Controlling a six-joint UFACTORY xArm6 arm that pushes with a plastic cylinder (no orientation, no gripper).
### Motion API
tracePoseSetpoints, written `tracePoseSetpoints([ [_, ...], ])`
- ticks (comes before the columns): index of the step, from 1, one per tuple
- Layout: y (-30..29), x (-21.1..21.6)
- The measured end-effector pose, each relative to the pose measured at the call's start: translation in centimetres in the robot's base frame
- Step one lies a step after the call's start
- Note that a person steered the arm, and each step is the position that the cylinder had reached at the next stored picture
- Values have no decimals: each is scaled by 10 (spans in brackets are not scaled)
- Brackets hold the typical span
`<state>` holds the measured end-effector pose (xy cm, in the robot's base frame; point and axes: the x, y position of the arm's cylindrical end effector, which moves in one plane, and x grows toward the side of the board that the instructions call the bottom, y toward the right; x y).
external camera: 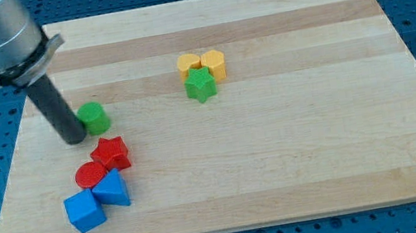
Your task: Push the green circle to the top of the yellow blocks
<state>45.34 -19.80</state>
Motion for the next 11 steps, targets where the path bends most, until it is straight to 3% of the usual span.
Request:
tracePoseSetpoints([
  [3,53,-54],
  [6,92,-41],
  [10,71,-119],
  [11,89,-138],
])
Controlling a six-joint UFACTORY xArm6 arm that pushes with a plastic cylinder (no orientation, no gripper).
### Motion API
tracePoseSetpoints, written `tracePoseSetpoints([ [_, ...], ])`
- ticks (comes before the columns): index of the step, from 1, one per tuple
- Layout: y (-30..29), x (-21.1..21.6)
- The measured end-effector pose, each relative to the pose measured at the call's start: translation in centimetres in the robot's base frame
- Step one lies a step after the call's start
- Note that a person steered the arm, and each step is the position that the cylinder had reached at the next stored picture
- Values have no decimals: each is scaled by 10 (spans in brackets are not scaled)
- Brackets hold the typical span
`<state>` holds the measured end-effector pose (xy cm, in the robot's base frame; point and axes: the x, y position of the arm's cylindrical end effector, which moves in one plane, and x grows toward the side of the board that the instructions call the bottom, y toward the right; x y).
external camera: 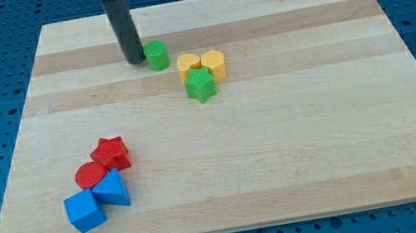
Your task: Push the green circle to the top of the yellow blocks
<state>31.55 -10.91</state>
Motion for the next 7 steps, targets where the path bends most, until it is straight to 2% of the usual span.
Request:
tracePoseSetpoints([
  [2,65,0],
  [4,73,-1],
  [5,73,-19],
  [7,77,-10],
])
